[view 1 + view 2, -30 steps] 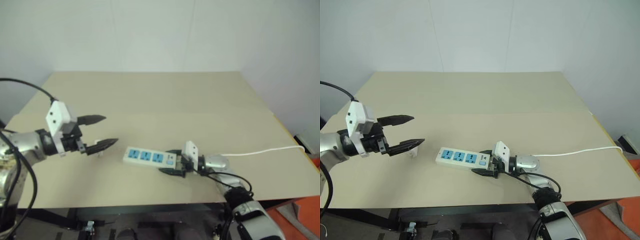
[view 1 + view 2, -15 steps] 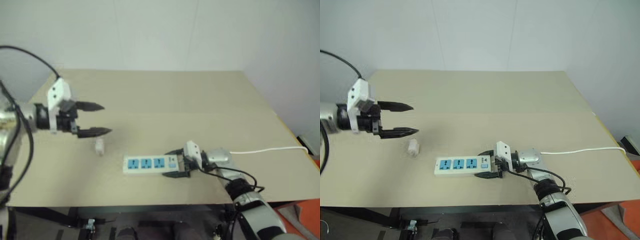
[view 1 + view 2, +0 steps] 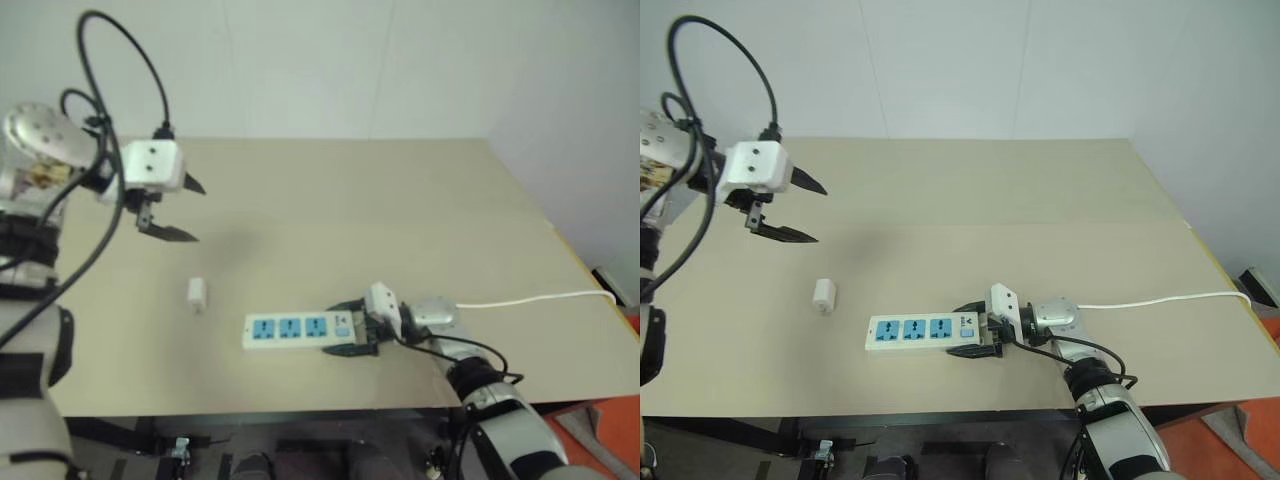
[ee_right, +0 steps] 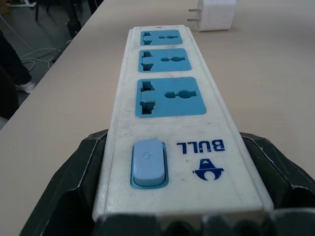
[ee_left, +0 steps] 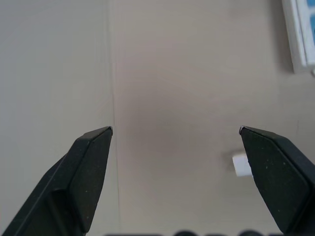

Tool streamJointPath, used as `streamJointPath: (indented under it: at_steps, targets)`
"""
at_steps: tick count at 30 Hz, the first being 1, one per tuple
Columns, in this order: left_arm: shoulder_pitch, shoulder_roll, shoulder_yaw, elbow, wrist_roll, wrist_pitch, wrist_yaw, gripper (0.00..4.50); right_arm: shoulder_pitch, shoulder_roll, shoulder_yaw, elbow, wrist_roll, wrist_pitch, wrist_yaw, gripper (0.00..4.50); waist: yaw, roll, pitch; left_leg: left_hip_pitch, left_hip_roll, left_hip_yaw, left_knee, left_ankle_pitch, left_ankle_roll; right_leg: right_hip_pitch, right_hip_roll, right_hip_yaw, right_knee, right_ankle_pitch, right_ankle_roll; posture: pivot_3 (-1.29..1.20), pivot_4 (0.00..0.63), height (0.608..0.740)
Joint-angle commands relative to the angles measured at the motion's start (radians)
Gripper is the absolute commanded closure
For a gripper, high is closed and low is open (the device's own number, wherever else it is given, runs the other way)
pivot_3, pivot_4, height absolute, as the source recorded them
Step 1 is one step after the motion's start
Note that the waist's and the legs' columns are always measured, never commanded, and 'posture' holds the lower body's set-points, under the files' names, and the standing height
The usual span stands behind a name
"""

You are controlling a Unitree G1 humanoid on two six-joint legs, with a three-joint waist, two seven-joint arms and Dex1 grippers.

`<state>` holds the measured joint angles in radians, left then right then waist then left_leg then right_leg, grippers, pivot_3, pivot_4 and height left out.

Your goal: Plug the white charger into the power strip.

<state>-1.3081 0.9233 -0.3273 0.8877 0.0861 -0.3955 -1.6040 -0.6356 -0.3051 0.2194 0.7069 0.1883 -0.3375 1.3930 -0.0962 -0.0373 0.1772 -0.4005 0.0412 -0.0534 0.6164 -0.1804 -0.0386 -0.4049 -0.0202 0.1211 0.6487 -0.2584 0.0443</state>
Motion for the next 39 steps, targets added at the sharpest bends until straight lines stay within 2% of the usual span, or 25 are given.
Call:
streamJointPath:
  at_steps: [1, 3, 8, 13, 17, 19, 23, 26, 27, 29, 31, 35, 39]
  targets:
    - [-0.064, -0.021, -0.004, 0.105, 0.053, -0.357, 0.030, 0.00, 0.005, -0.026, 0.000, -0.033, -0.006, 0.011, 0.030, 1.09, 0.001, 0.000, 0.000, 0.000, 0.000, 0.000, 0.000, 0.000, 0.000, 0.000, 0.000, 0.000, 0.000, 0.000, 0.000, 0.00, 0.150, 0.740]
    - [-0.093, -0.026, -0.054, 0.189, 0.101, -0.579, 0.008, 0.00, -0.002, -0.036, -0.001, -0.034, -0.005, 0.019, 0.035, 1.09, 0.001, 0.000, 0.000, 0.000, -0.001, 0.000, 0.000, 0.000, 0.000, 0.000, -0.001, 0.000, 0.000, 0.001, -0.001, 0.00, 0.150, 0.740]
    - [-0.102, -0.051, -0.161, 0.299, 0.105, -0.759, -0.010, 0.00, -0.003, -0.049, -0.001, -0.045, -0.008, 0.032, 0.033, 1.09, 0.002, 0.000, 0.000, -0.001, -0.003, 0.000, 0.001, 0.000, 0.000, 0.000, -0.003, 0.001, 0.000, 0.001, -0.001, 0.00, 0.150, 0.740]
    - [-0.108, -0.079, -0.159, 0.335, 0.099, -0.756, -0.010, 0.00, 0.011, -0.058, -0.001, -0.069, -0.008, 0.046, 0.024, 1.09, 0.002, 0.000, 0.000, -0.004, -0.004, -0.001, 0.008, -0.001, 0.002, 0.000, -0.003, 0.000, 0.002, 0.000, 0.001, 0.00, 0.150, 0.740]
    - [-0.138, -0.074, -0.161, 0.346, 0.204, -0.699, 0.068, 0.00, 0.020, -0.065, -0.002, -0.082, -0.009, 0.054, 0.022, 1.09, 0.001, 0.000, 0.000, -0.005, -0.004, -0.001, 0.010, -0.001, 0.002, 0.000, -0.003, 0.000, 0.002, 0.001, 0.003, 0.00, 0.150, 0.740]
    - [-0.164, -0.078, -0.180, 0.347, 0.290, -0.519, 0.166, 0.00, 0.022, -0.067, -0.002, -0.084, -0.010, 0.055, 0.021, 1.09, 0.001, 0.000, 0.000, -0.005, -0.004, -0.002, 0.010, -0.001, 0.002, 0.000, -0.003, 0.000, 0.002, 0.001, 0.003, 0.00, 0.150, 0.740]
    - [-0.198, -0.124, -0.141, 0.358, 0.290, -0.180, 0.145, 0.00, 0.023, -0.071, 0.001, -0.087, -0.011, 0.056, 0.024, 1.09, 0.001, 0.000, 0.000, -0.004, -0.005, -0.002, 0.010, -0.001, 0.003, 0.001, -0.003, 0.000, 0.003, 0.000, 0.005, 0.00, 0.150, 0.740]
    - [-0.313, -0.243, -0.143, 0.407, 0.329, 0.454, 0.179, 0.00, 0.023, -0.074, 0.005, -0.091, -0.013, 0.060, 0.028, 1.09, 0.006, 0.000, 0.001, -0.006, -0.006, -0.004, 0.011, -0.001, 0.003, 0.000, -0.003, -0.001, 0.004, 0.000, 0.005, 0.00, 0.150, 0.740]
    - [-0.333, -0.266, -0.153, 0.412, 0.348, 0.583, 0.173, 0.00, 0.024, -0.076, 0.005, -0.093, -0.012, 0.062, 0.029, 1.09, 0.004, 0.000, 0.001, -0.006, -0.006, -0.004, 0.012, -0.001, 0.003, 0.000, -0.003, -0.002, 0.004, 0.000, 0.005, 0.00, 0.150, 0.740]
    - [-0.349, -0.292, -0.202, 0.414, 0.408, 0.732, 0.112, 0.00, 0.026, -0.077, 0.006, -0.095, -0.012, 0.063, 0.030, 1.09, -0.002, 0.000, 0.001, -0.007, -0.007, -0.005, 0.011, -0.002, 0.003, 0.000, -0.004, -0.001, 0.003, -0.001, 0.006, 0.00, 0.150, 0.740]
    - [-0.367, -0.343, -0.241, 0.441, 0.458, 0.961, 0.146, 0.00, 0.027, -0.077, 0.012, -0.091, -0.015, 0.063, 0.033, 1.09, -0.013, 0.001, 0.001, -0.006, -0.007, -0.004, 0.010, -0.002, 0.003, 0.001, -0.004, 0.000, 0.002, -0.001, 0.006, 0.00, 0.150, 0.740]
    - [-0.345, -0.384, -0.252, 0.443, 0.487, 1.193, 0.248, 0.00, 0.029, -0.073, 0.020, -0.088, -0.019, 0.063, 0.039, 1.09, -0.027, 0.002, 0.002, -0.005, -0.007, -0.005, 0.009, -0.003, 0.005, 0.000, -0.004, -0.001, 0.005, -0.002, 0.008, 0.00, 0.150, 0.740]
    - [-0.324, -0.399, -0.172, 0.438, 0.429, 1.322, 0.390, 0.00, 0.025, -0.066, 0.028, -0.077, -0.024, 0.057, 0.041, 1.09, -0.028, 0.002, 0.002, -0.004, -0.007, -0.005, 0.009, -0.003, 0.004, 0.000, -0.004, 0.000, 0.007, -0.002, 0.008, 0.00, 0.150, 0.740]
